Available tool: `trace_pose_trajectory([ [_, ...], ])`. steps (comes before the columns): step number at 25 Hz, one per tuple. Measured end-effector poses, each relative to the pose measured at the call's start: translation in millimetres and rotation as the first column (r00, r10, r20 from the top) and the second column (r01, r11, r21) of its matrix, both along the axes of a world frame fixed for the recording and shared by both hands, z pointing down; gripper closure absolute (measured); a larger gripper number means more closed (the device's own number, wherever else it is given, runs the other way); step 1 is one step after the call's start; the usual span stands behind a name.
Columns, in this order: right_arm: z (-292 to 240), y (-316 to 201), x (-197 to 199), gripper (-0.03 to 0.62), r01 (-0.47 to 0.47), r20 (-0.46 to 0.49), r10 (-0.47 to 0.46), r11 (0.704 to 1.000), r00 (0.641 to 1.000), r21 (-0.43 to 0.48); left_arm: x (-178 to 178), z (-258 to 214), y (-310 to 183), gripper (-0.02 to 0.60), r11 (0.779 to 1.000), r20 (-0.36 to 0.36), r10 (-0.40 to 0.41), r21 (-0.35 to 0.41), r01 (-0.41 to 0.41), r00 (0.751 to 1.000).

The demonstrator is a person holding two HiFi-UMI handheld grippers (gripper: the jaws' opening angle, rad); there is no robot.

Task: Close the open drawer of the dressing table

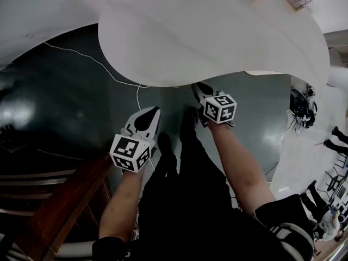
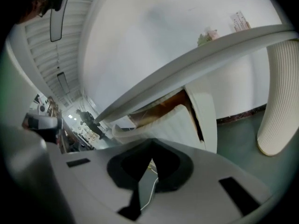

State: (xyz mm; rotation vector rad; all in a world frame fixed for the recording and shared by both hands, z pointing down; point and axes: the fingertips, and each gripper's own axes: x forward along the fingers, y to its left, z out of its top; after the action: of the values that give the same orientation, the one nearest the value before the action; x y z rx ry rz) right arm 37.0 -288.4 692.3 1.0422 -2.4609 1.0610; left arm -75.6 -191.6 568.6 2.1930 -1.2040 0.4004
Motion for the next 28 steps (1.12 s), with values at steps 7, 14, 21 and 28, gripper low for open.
trace_pose_trajectory([
  [7, 4.9, -18.1, -4.0, 0.586, -0.104, 0.1, 0.107, 0.994, 0.989, -0.03, -3.6, 3.4, -2.7, 0.574, 1.0, -0.013, -0.017, -0.015, 0.017, 1.0],
  [14, 14.5, -37.0, -3.7, 0.588, -0.164, 0.17, 0.171, 0.985, 0.971, -0.052, -4.5, 9.3, -1.4, 0.574, 0.999, -0.018, -0.026, -0.024, 0.025, 1.0],
  [21, 14.6, -49.9, -5.0, 0.588, -0.212, 0.296, 0.231, 0.973, 0.927, -0.094, -9.1, 11.1, 5.6, 0.574, 0.999, -0.017, -0.042, -0.03, 0.042, 0.999],
  [28, 14.0, -61.6, -6.7, 0.588, -0.231, 0.312, 0.242, 0.97, 0.919, -0.073, -19.7, 12.2, 11.6, 0.574, 0.998, -0.011, -0.06, -0.026, 0.06, 0.998],
])
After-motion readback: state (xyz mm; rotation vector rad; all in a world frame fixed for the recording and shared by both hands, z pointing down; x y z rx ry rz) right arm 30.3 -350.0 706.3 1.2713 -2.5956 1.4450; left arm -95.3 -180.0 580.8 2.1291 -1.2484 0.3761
